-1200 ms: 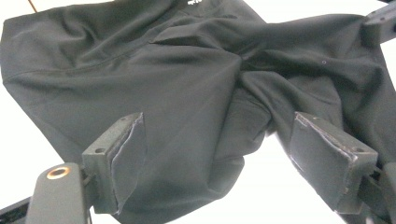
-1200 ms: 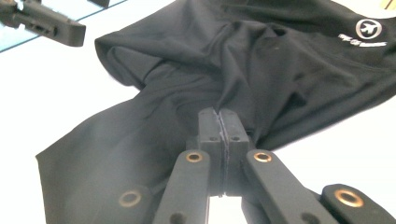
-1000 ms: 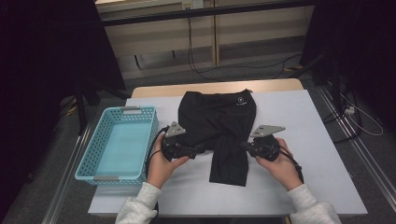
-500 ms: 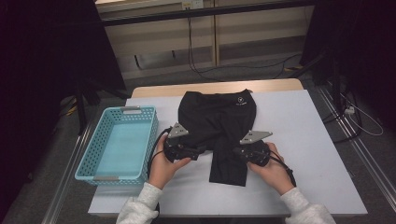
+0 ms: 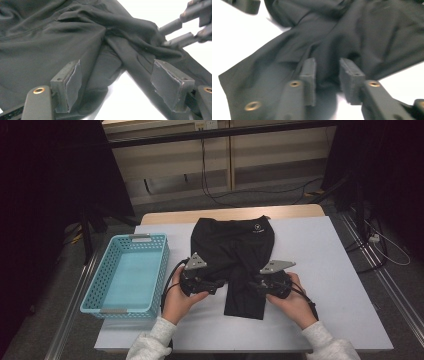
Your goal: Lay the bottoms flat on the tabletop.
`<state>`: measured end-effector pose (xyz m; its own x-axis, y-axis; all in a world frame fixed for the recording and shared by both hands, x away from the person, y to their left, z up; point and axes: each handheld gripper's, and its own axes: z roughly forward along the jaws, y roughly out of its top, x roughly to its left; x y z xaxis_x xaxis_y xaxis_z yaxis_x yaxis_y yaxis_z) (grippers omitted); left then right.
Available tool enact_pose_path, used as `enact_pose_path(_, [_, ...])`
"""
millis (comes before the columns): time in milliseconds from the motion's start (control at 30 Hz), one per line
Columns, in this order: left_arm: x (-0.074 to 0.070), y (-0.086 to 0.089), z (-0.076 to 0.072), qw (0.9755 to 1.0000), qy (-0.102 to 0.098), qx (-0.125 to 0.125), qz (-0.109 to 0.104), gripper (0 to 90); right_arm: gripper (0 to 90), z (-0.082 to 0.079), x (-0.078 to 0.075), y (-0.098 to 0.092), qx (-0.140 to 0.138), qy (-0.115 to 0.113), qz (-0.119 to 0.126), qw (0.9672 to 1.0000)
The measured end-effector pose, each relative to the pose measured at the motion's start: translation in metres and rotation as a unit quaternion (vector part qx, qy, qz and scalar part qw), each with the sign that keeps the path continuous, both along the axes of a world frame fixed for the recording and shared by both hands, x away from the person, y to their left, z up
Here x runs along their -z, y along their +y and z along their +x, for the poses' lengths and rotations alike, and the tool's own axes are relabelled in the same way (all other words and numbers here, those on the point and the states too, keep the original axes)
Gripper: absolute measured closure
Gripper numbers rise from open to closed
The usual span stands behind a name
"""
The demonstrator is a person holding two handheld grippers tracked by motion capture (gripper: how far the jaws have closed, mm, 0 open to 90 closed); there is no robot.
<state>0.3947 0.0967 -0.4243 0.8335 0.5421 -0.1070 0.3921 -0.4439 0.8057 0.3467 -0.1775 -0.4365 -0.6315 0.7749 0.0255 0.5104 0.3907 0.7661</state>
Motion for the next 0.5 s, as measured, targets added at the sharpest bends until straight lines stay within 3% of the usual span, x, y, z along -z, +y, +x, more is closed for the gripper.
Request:
enact_pose_path(200, [0.004, -0.006, -0.004, 0.9998, 0.016, 0.013, 0.004, 28.6, 46.7, -0.002, -0.006, -0.027, 0.044, -0.013, 0.010, 0.9989])
enact_pose_path(267, [0.006, -0.010, -0.005, 0.9994, 0.029, 0.021, 0.004, 34.6, 45.5, -0.003, -0.005, -0.033, 0.051, -0.014, 0.008, 0.9985])
enact_pose_path(333, [0.010, -0.014, -0.007, 0.9991, 0.028, 0.025, 0.022, 36.3, 41.5, -0.004, -0.005, -0.036, 0.060, -0.017, 0.003, 0.9980])
enact_pose_path(500, [0.019, -0.020, -0.009, 0.9984, 0.037, 0.032, 0.027, 44.0, 42.8, -0.005, -0.003, -0.037, 0.058, -0.018, -0.007, 0.9981])
